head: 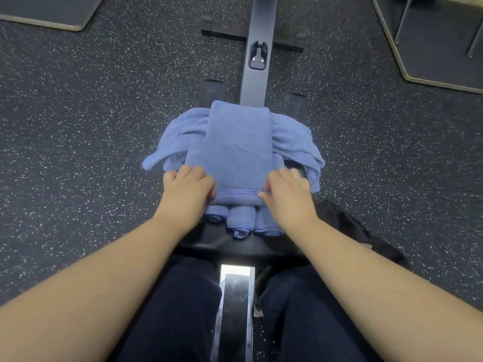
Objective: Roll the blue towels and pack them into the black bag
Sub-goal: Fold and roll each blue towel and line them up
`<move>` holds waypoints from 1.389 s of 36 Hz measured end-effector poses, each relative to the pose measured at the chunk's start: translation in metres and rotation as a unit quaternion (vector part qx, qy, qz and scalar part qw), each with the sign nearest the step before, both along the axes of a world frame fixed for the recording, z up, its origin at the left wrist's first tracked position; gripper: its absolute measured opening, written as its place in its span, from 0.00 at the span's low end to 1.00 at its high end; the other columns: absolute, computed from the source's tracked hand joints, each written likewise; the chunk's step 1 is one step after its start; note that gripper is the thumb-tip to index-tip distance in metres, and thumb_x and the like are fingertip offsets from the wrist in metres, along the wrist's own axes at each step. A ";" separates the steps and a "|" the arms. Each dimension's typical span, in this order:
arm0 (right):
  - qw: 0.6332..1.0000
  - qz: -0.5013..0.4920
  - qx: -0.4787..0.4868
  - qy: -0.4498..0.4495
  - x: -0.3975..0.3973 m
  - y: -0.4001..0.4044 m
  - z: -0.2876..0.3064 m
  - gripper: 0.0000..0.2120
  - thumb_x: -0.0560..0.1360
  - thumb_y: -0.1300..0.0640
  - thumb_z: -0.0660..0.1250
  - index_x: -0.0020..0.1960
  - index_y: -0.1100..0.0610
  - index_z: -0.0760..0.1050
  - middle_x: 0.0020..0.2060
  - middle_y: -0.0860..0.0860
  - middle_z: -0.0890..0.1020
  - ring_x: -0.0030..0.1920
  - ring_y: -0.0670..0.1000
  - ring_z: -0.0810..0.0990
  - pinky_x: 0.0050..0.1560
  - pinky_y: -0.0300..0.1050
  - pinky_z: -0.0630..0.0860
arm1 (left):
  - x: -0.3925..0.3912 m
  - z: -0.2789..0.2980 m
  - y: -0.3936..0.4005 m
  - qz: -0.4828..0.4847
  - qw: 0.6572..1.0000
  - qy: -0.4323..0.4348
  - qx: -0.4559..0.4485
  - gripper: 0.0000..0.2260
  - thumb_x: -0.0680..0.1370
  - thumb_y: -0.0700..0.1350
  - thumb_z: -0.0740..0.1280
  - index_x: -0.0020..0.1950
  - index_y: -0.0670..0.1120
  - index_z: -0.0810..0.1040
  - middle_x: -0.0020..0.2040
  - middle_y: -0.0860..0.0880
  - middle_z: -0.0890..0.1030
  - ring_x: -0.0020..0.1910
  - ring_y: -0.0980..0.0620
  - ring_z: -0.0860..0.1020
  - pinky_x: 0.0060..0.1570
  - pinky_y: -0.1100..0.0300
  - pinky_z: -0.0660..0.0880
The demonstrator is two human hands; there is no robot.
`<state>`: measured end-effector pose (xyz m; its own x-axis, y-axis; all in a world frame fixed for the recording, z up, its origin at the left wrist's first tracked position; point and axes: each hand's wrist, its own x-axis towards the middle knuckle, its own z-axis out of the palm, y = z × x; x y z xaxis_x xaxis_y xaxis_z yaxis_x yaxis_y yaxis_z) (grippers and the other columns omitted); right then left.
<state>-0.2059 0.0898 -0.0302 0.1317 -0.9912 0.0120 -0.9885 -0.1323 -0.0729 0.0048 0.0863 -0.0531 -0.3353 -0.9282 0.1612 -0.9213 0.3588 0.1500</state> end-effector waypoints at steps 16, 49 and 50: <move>0.995 0.083 -0.028 -0.056 0.011 0.010 -0.020 0.09 0.56 0.65 0.67 0.35 0.61 0.72 0.34 0.58 0.74 0.34 0.59 0.75 0.35 0.46 0.74 | -0.016 -0.010 0.007 0.036 0.998 -0.020 0.050 0.17 0.61 0.47 0.80 0.39 0.42 0.77 0.38 0.42 0.75 0.39 0.41 0.76 0.38 0.51 0.70; 0.988 0.022 -0.154 0.018 0.008 -0.016 -0.037 0.12 0.58 0.71 0.66 0.36 0.57 0.74 0.33 0.54 0.75 0.39 0.56 0.72 0.40 0.48 0.54 | -0.007 -0.014 -0.022 0.120 0.990 -0.068 -0.019 0.22 0.77 0.58 0.58 0.39 0.40 0.78 0.43 0.39 0.75 0.45 0.39 0.73 0.43 0.48 0.57; 0.986 0.019 -0.166 0.020 0.008 -0.017 -0.037 0.10 0.59 0.70 0.65 0.36 0.57 0.75 0.34 0.54 0.75 0.41 0.56 0.70 0.41 0.48 0.55 | -0.007 -0.013 -0.022 0.134 0.988 -0.072 -0.017 0.22 0.76 0.58 0.59 0.40 0.40 0.78 0.44 0.38 0.75 0.46 0.39 0.72 0.43 0.48 0.57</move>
